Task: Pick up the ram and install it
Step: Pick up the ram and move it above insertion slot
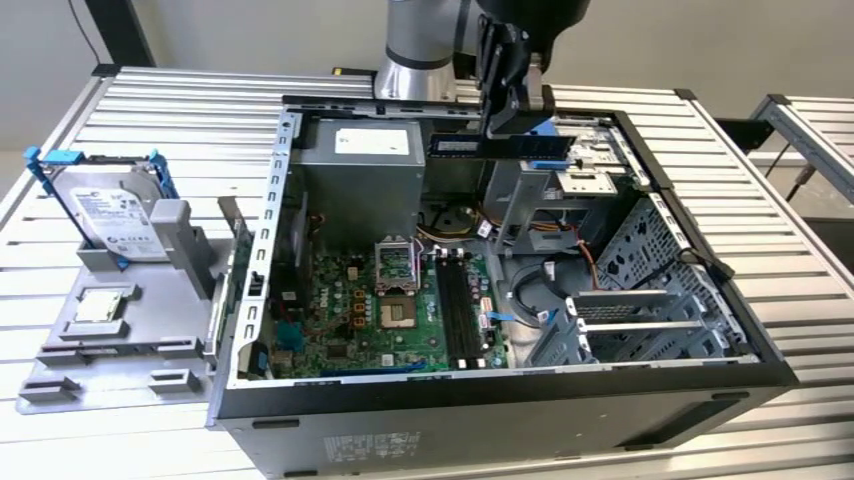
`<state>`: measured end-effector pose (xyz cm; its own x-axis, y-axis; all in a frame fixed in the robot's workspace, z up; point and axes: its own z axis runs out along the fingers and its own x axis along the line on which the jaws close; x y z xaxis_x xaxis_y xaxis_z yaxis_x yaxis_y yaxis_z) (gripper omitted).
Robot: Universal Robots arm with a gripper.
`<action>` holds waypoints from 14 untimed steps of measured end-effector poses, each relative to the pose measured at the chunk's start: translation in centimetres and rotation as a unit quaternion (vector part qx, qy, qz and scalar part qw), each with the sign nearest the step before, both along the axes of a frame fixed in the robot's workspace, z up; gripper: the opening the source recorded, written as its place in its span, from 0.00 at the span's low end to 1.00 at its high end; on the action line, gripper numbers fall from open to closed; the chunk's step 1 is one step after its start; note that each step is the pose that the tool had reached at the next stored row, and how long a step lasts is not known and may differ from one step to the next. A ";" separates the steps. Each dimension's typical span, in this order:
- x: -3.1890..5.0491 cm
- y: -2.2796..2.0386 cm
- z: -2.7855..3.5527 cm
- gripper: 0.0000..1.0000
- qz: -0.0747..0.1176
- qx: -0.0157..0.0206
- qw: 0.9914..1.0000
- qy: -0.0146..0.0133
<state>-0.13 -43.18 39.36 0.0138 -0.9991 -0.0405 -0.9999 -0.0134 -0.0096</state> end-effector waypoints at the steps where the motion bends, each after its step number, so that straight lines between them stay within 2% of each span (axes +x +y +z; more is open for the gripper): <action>1: 0.00 0.00 0.00 0.00 0.000 0.000 1.000 0.000; 11: 0.00 0.00 0.00 0.00 0.000 0.000 1.000 0.003; 14: 0.00 0.00 0.00 0.00 -0.001 0.000 1.000 0.003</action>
<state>-0.13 -43.18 39.35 0.0120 -0.9991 -0.0406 -0.9999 -0.0119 -0.0031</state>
